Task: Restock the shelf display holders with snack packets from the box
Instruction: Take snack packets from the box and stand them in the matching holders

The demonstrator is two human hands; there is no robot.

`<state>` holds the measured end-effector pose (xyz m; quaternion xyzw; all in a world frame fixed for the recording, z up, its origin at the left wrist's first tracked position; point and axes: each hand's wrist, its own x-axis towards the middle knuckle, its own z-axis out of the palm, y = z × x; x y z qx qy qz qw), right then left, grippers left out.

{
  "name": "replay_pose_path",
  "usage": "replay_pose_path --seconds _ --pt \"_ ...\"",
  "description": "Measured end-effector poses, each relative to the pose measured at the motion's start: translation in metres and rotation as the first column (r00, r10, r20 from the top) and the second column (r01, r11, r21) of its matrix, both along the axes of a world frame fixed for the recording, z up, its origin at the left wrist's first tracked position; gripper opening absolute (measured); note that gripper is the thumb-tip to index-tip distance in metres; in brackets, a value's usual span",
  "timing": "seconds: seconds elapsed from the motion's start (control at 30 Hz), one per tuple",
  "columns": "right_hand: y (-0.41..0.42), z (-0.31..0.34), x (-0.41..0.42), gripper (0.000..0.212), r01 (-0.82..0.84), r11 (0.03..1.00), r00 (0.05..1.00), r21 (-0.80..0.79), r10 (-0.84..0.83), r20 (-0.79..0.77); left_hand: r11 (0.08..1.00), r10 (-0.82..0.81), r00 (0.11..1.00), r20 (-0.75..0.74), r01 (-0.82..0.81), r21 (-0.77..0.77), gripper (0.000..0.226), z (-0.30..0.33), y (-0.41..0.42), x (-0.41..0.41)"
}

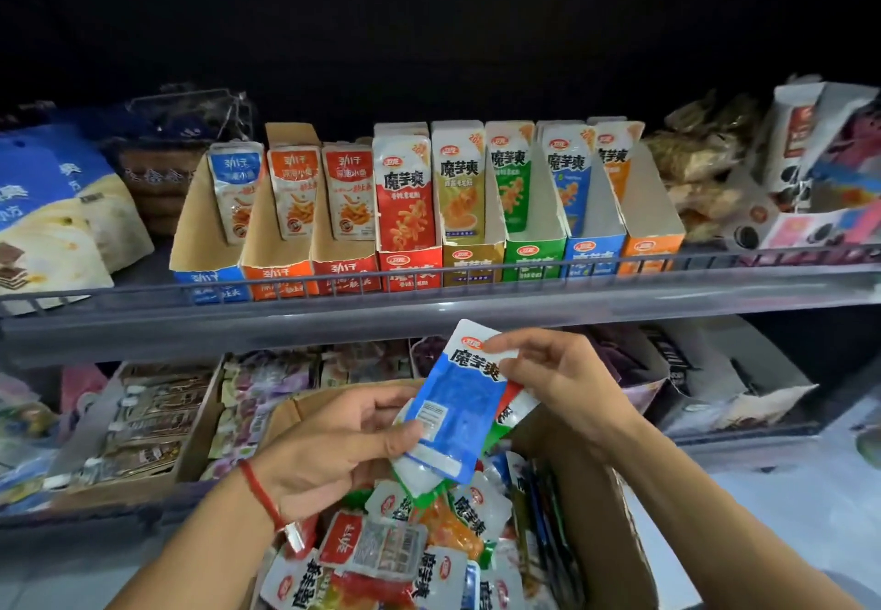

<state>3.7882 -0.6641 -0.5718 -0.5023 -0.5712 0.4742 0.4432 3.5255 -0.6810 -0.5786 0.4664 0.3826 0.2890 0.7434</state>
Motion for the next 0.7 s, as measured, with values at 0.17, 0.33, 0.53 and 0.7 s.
replay_pose_path --seconds 0.17,0.33,0.53,0.7 --pt "-0.010 0.009 0.018 0.032 0.021 0.999 0.999 -0.049 -0.019 0.028 1.000 0.028 0.997 0.078 -0.029 0.004 0.080 0.001 0.008 0.007" --pt "-0.020 0.023 0.039 0.037 0.022 0.993 0.961 0.113 -0.052 0.273 0.996 0.086 0.991 0.107 -0.087 0.003 0.057 0.008 0.014 0.015" --pt "-0.020 0.057 0.057 0.019 0.097 0.873 0.737 0.477 -0.385 0.556 0.993 0.116 0.986 0.120 -0.119 0.012 0.056 0.026 0.014 0.017" --pt "0.009 0.107 0.085 0.013 0.051 0.834 0.660 0.549 -0.441 0.608 0.976 0.213 0.969 0.127 -0.217 0.021 0.063 0.034 0.018 0.009"
